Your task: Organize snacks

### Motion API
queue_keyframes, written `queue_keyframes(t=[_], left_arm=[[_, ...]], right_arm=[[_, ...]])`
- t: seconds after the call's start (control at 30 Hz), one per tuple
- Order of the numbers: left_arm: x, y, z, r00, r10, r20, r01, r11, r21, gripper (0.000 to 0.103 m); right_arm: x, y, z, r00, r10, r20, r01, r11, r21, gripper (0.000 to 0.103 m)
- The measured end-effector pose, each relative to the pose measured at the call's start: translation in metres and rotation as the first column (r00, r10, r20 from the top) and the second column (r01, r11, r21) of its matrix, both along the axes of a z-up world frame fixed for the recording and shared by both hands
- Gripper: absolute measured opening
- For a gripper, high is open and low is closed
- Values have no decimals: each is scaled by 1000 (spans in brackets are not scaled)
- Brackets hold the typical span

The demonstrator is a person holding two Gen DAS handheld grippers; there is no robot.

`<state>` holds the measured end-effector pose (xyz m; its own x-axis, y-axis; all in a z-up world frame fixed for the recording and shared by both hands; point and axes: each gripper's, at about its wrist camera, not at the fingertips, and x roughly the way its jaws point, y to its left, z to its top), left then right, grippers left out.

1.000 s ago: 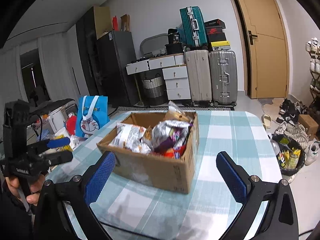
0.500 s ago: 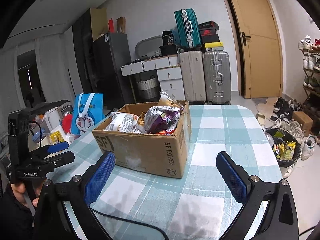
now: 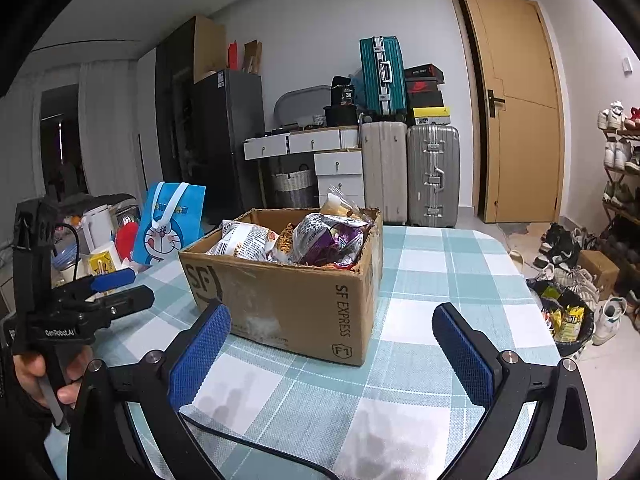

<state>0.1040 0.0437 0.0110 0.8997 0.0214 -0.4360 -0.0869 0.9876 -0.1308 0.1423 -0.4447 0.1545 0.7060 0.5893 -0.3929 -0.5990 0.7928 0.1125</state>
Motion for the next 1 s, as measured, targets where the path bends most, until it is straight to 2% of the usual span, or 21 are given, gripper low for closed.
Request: queue_keyframes(t=[0.17, 0.57, 1.0], left_arm=[[-1, 2, 0, 1000, 11, 14, -11, 1000, -4, 102], [-11, 4, 4, 999, 29, 31, -29, 1000, 0, 102], [-13, 2, 5, 999, 30, 42, -30, 1000, 5, 102]], right_arm=[[-6, 2, -4, 1000, 9, 23, -8, 1000, -25, 103], [-15, -4, 0, 998, -4, 58, 5, 1000, -4, 103], [-14, -3, -1, 998, -1, 56, 1, 1000, -8, 103]])
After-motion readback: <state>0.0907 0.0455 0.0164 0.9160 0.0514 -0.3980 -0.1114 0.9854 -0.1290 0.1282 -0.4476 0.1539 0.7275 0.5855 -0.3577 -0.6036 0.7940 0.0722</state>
